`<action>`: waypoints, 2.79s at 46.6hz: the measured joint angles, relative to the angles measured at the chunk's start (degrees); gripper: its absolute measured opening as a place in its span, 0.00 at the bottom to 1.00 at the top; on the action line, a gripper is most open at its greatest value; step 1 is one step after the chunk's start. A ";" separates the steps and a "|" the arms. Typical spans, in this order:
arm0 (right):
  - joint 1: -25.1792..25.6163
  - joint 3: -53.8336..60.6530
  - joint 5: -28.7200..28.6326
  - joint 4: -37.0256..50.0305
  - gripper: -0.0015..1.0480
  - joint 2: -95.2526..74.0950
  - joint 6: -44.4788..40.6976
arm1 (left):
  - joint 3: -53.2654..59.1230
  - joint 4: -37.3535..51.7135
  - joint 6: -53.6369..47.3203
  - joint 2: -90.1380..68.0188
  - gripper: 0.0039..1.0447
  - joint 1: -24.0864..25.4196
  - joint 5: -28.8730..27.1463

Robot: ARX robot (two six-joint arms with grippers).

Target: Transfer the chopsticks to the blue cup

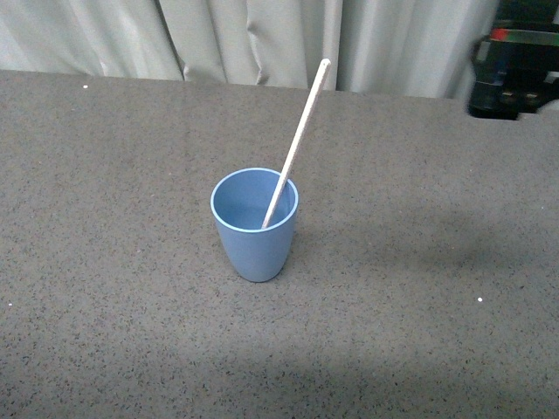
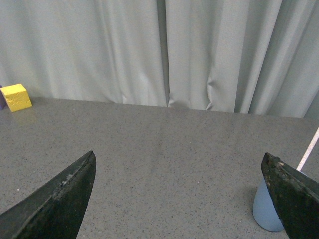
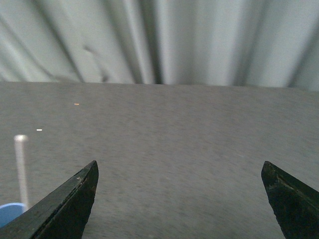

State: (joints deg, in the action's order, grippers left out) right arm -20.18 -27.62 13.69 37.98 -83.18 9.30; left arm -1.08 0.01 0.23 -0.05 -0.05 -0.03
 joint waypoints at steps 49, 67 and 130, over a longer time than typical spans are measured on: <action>20.04 27.21 -13.62 -3.48 0.01 47.87 -9.18 | 0.00 0.00 0.00 0.00 0.94 0.00 0.02; 20.04 27.36 -13.62 -16.04 0.01 61.33 -9.18 | 0.00 -0.02 0.00 0.00 0.94 0.00 0.02; 20.04 27.32 -13.77 -37.88 0.61 82.93 -9.31 | 0.00 -0.02 0.00 0.00 0.94 0.00 0.02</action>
State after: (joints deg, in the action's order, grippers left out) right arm -0.14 -0.30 -0.08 0.10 -0.25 -0.01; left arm -1.08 -0.01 0.23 -0.05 -0.05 -0.01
